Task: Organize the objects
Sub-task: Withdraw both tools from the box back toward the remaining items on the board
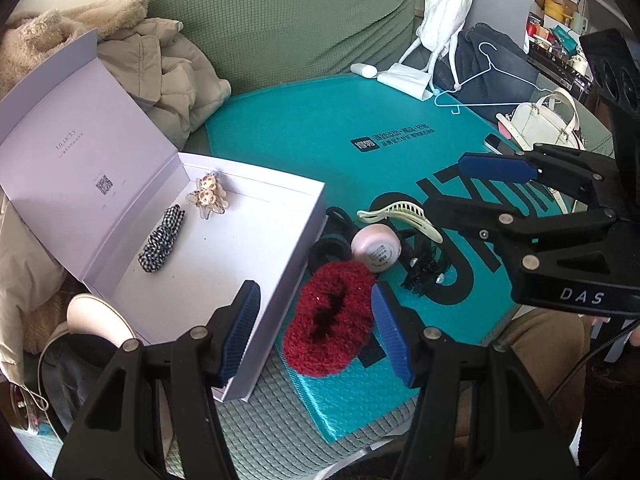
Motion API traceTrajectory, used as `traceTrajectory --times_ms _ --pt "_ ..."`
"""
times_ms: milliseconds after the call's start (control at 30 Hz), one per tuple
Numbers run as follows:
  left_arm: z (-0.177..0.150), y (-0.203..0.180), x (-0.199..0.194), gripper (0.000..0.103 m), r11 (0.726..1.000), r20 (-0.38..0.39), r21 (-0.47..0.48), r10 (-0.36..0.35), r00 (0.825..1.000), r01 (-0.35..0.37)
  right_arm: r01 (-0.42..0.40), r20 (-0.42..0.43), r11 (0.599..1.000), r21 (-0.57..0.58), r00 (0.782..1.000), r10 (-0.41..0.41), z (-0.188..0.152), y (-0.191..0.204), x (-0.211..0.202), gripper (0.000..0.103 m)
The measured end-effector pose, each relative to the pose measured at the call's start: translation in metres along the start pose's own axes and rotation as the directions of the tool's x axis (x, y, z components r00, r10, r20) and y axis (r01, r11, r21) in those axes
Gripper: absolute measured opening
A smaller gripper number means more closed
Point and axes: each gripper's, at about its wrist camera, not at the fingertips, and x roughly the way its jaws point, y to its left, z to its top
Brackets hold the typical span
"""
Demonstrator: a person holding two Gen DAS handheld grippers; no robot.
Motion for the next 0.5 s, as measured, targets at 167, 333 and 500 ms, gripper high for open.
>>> traceTrajectory --times_ms 167,333,500 --pt "-0.010 -0.007 0.009 0.056 1.000 -0.012 -0.023 -0.016 1.000 0.015 -0.009 -0.013 1.000 0.013 1.000 0.009 -0.014 -0.010 0.001 0.058" --pt "-0.017 -0.010 0.022 0.056 0.998 -0.032 -0.031 -0.050 0.998 0.049 -0.011 -0.024 1.000 0.022 1.000 0.011 -0.021 -0.018 0.006 0.058" --pt "-0.023 -0.010 0.038 0.056 0.997 -0.067 -0.025 -0.076 0.995 0.074 -0.015 -0.044 0.999 0.040 0.999 0.017 -0.031 -0.024 0.017 0.058"
